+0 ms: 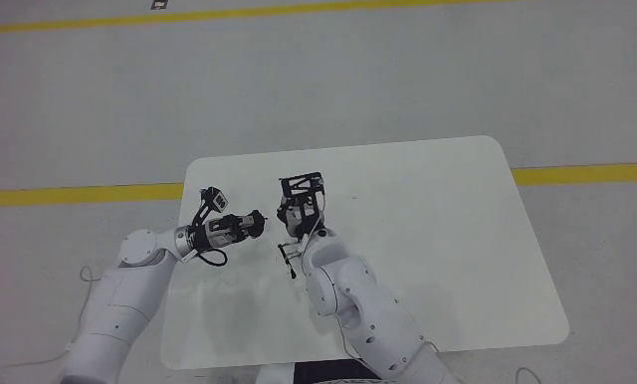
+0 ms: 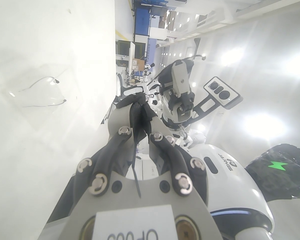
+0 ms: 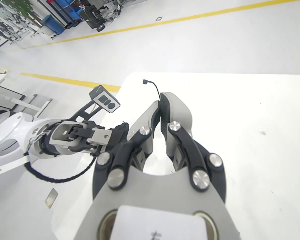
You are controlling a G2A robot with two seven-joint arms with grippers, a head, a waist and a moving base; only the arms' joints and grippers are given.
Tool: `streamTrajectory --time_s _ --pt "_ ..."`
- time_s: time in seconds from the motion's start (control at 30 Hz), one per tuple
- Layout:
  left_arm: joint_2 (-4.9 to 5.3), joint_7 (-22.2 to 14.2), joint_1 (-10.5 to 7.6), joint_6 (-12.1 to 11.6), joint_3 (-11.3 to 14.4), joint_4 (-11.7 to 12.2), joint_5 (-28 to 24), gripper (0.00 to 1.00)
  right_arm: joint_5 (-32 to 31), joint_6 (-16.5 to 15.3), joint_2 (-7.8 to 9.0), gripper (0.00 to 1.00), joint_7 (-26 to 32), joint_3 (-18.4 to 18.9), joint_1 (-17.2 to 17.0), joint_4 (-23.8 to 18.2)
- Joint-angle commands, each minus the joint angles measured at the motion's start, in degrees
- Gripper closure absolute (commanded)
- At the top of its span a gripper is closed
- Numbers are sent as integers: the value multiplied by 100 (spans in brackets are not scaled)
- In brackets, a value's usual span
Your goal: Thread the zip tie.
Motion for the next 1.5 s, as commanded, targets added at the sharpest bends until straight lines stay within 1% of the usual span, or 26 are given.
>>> streamTrajectory --time_s 0.0,0.07,0.13,0.3,0.47,0.77,1.47 --pt "2 -32 -17 11 5 31 -50 100 -20 -20 -4 100 -49 -111 67 127" --pt "5 -41 -33 8 7 55 -68 100 -112 -25 -4 100 -123 -172 101 164" --pt "7 2 -42 -49 0 67 -58 100 -112 -25 -4 100 -123 -172 101 164" --pt "7 2 -42 -49 0 67 -58 100 -112 -25 -4 100 -123 -172 101 164" --pt "7 2 -42 -49 0 67 -58 100 -185 -204 26 100 -226 -204 62 169" --pt "7 2 -42 -49 0 67 -58 100 -157 -327 19 100 -249 -269 111 236" --pt "7 2 -42 -49 0 67 -58 100 -203 -350 13 100 -210 -323 145 264"
